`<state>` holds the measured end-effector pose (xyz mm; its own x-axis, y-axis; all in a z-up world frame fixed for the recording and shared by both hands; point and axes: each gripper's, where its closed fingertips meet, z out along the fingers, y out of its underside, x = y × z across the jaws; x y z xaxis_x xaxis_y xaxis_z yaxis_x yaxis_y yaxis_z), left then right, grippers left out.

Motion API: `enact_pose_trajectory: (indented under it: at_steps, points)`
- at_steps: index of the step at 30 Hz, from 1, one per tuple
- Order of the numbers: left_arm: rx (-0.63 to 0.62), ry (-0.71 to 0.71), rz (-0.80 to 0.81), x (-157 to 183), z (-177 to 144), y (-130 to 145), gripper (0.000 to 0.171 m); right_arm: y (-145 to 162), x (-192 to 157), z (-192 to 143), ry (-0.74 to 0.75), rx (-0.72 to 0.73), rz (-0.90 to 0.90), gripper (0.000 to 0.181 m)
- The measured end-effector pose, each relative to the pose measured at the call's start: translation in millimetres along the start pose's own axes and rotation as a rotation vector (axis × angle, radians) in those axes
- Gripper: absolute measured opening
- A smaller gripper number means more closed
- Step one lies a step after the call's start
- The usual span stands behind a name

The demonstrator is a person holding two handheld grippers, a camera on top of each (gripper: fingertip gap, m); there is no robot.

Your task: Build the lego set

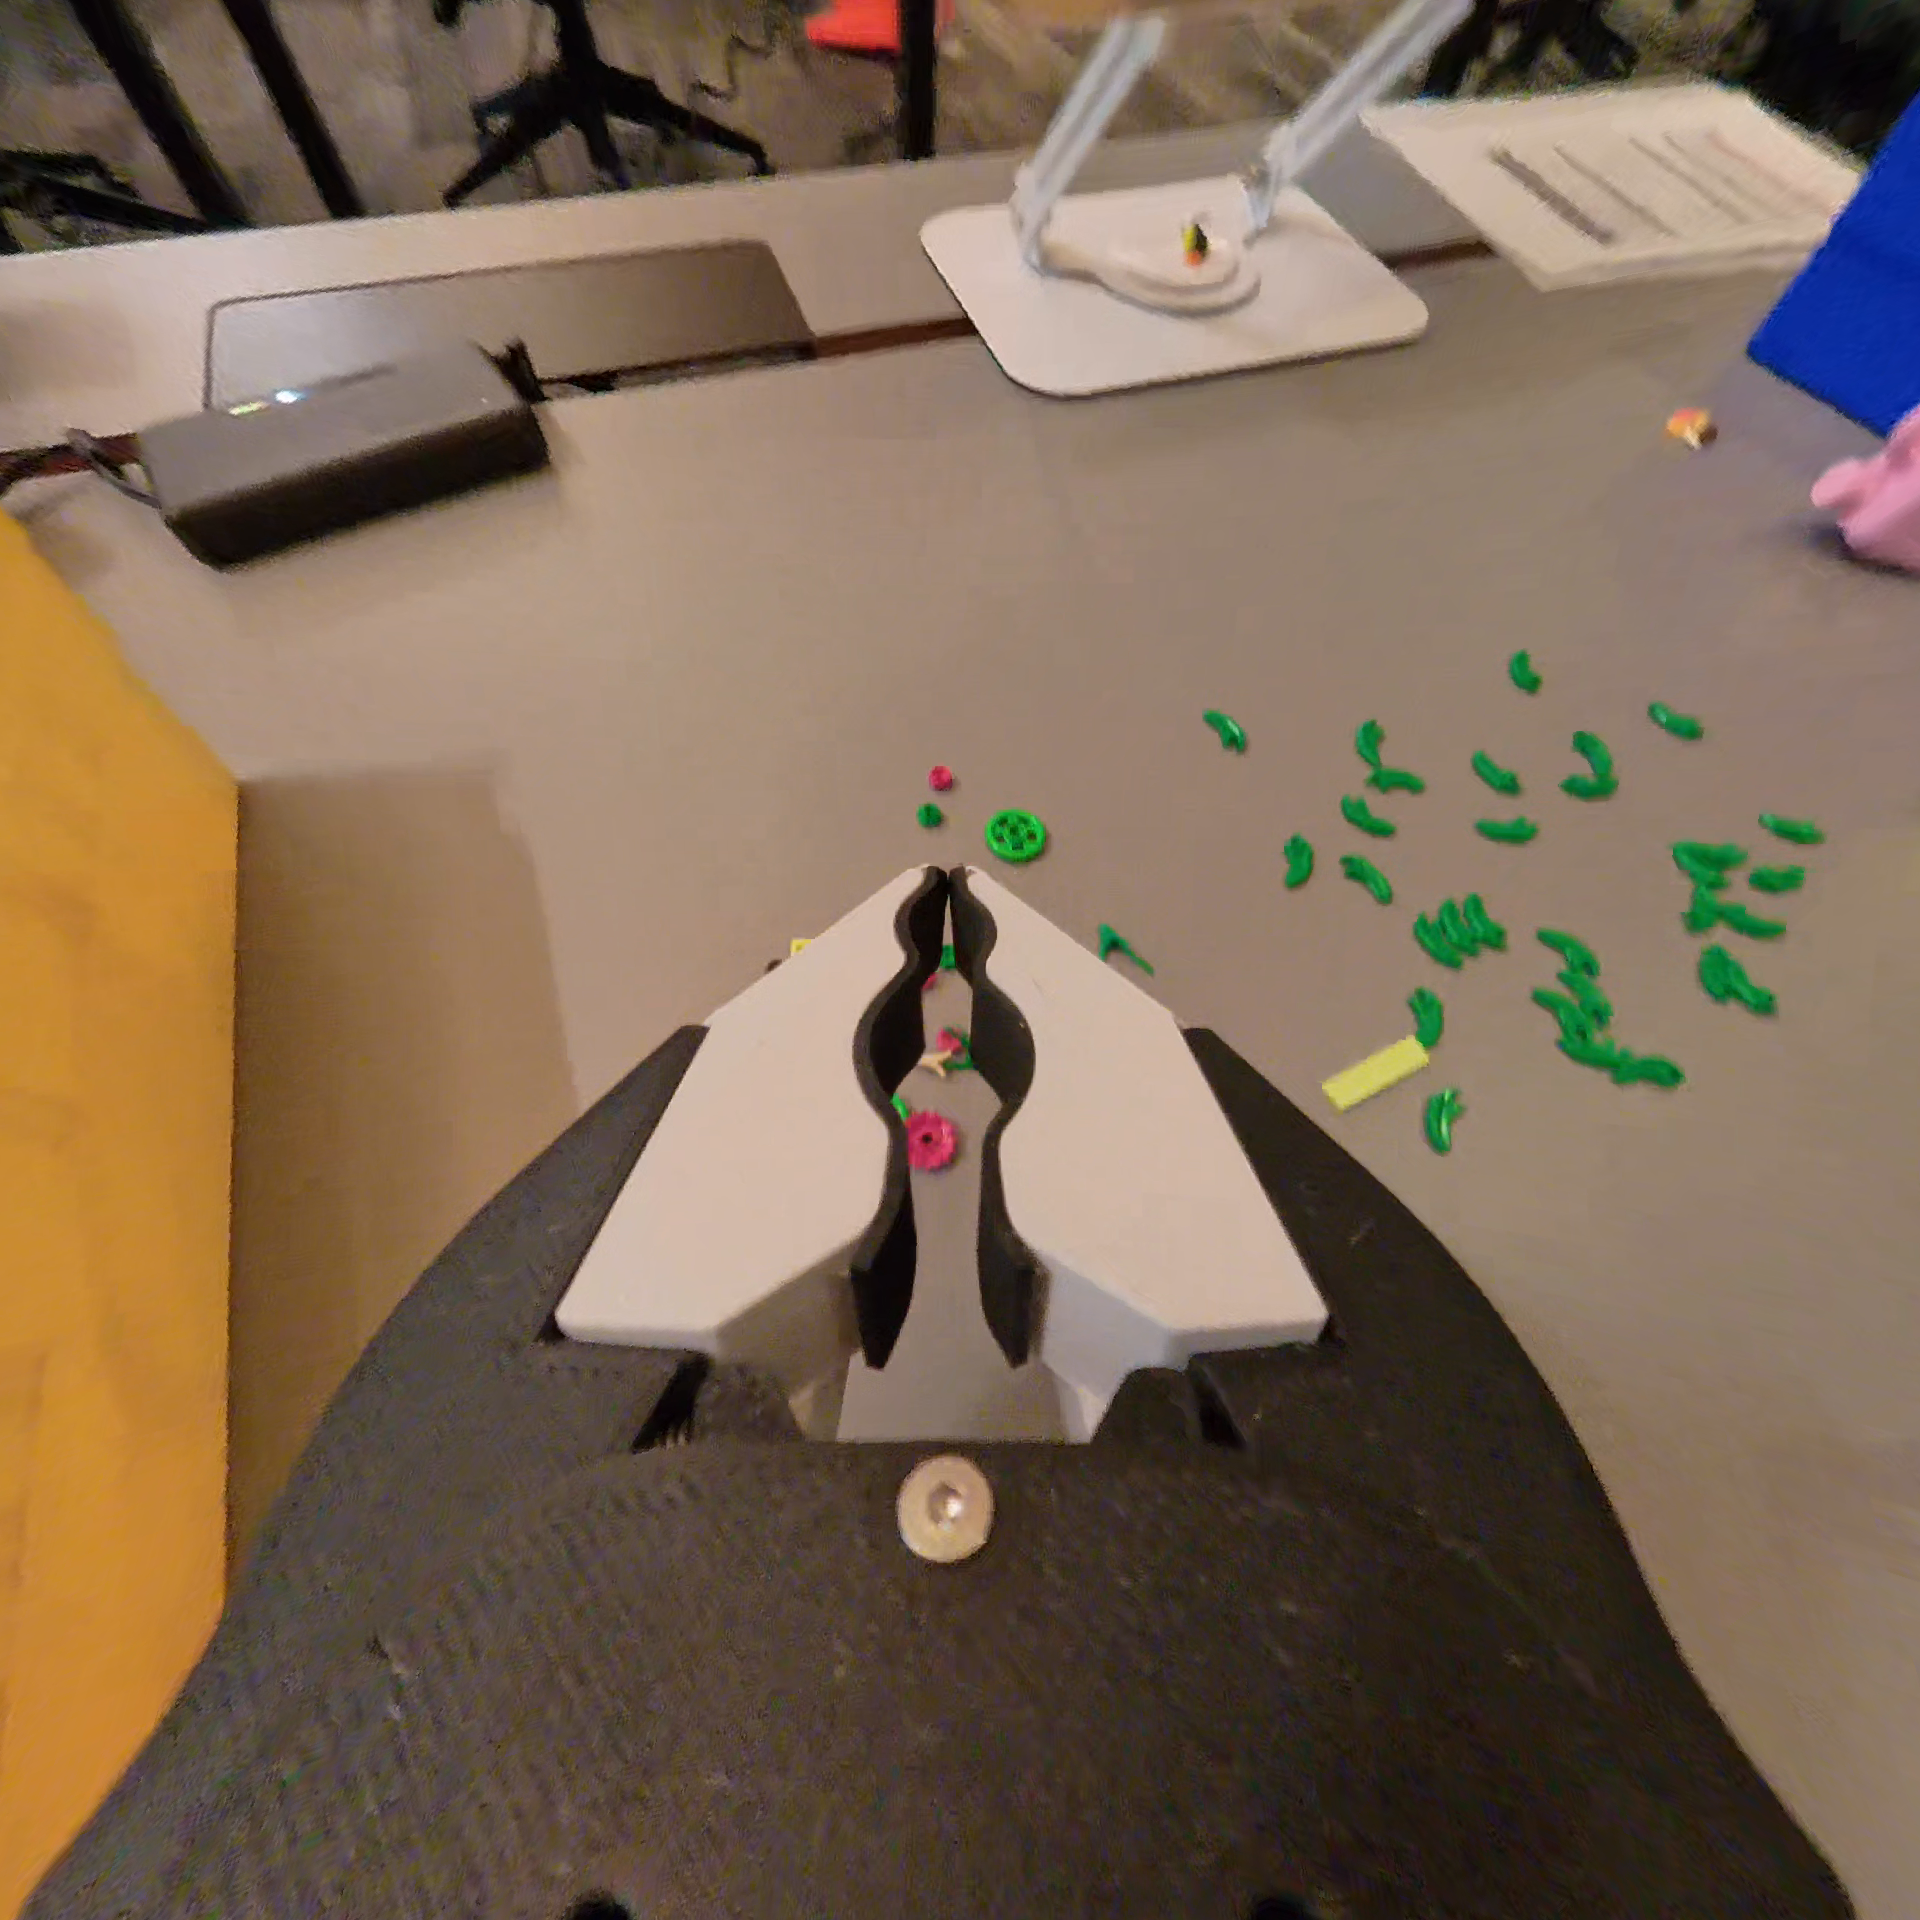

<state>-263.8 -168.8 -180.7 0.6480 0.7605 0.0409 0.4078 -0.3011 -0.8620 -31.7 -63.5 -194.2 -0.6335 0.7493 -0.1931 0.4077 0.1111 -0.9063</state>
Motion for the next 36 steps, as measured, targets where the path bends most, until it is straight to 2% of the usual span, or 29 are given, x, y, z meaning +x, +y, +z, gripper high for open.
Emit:
enact_pose_trajectory:
  at_steps: [2, 5, 10, 15, 17, 26, 33, 36]
  points:
    - [-0.045, 0.044, 0.054, 2.9, -3.2, 8.8, 0.0, -2.3, -6.5, 13.7, -0.031, -0.019, 0.009, 0.028]
    - [-0.176, 0.157, 0.115, 13.8, -7.5, 33.6, 0.0, 1.6, -10.5, 31.5, -0.044, -0.07, -0.003, 0.028]
    - [-0.334, 0.103, 0.162, -5.1, -8.8, 68.8, 0.0, 12.6, -14.7, 53.0, -0.041, -0.127, -0.03, 0.027]
    - [-0.387, 0.146, 0.136, -0.2, -10.4, 79.5, 0.0, 15.7, -11.6, 56.0, 0.012, -0.145, -0.087, 0.028]
    - [-0.423, 0.17, 0.144, 6.5, -11.3, 84.9, 0.0, 12.7, -8.6, 54.2, 0.039, -0.123, -0.1, 0.038]
    - [-0.46, 0.195, 0.168, 25.0, -7.7, 85.6, 0.003, 4.3, -13.2, 47.2, 0.0, -0.057, -0.091, 0.04]
    - [-0.134, 0.395, 0.181, 71.3, -27.6, 19.0, 0.005, -0.9, -19.6, 41.2, -0.042, -0.011, -0.1, 0.036]
    - [0.062, 0.441, 0.21, 85.6, -38.6, -11.7, 0.006, 4.8, -15.4, 41.2, -0.028, -0.047, -0.097, 0.036]
